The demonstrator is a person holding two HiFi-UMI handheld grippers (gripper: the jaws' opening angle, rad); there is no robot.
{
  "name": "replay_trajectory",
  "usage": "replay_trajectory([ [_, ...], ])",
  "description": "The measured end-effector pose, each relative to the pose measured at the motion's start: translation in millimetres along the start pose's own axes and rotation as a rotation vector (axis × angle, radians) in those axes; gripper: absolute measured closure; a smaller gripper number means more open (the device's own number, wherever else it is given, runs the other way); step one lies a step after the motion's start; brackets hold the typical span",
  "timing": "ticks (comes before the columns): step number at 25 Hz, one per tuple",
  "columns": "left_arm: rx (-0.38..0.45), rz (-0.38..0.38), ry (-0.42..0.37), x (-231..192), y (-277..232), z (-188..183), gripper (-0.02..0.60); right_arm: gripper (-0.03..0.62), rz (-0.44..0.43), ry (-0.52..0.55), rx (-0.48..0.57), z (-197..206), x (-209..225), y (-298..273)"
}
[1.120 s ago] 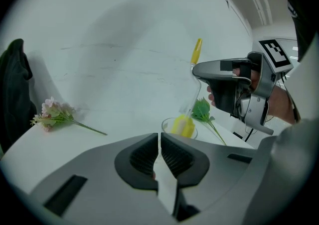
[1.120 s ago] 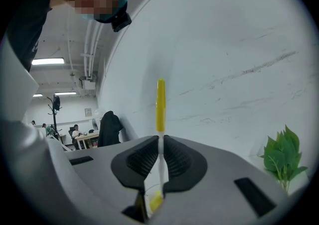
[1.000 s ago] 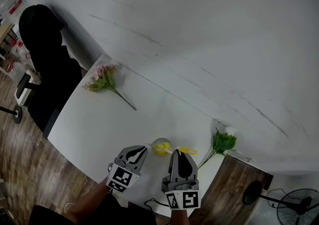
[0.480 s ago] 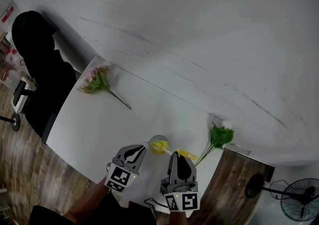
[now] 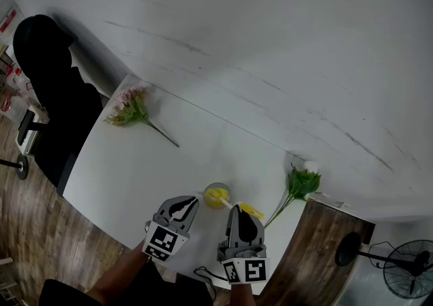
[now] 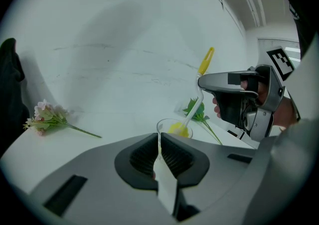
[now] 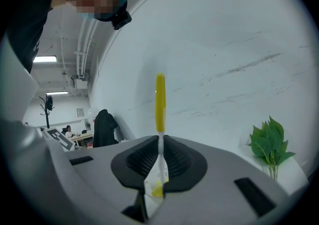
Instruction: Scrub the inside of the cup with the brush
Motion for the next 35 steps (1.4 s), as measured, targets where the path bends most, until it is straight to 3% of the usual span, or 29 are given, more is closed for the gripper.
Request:
replay_trajectory([
  [13,0.006,0.008,-0.006,-3.8,-0.9,-4.4,0.546,0.546,0.009,0.021,0.022,1.1,4.8,-9.6],
  [26,0.037,-0.006,0.000,-16.9,10.8,-20.7,0.546,0.546,-0.004,0.076,0.044,-28.3,-12.0,-13.8],
  [35,0.049,-0.032,0.018,-29.1,14.3,-28.0,0.546,0.545,-0.059,0.132,0.037,-41.3,-27.6,-27.2],
])
Point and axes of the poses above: the fingertips, and each gripper's own axes: y backward along the fingers, x to its right, z out of its underside, the point moved 4 cm from there along y, backward along the fingers, and after that the axes turned 7 degrees about -x, right-handed, at the moved point
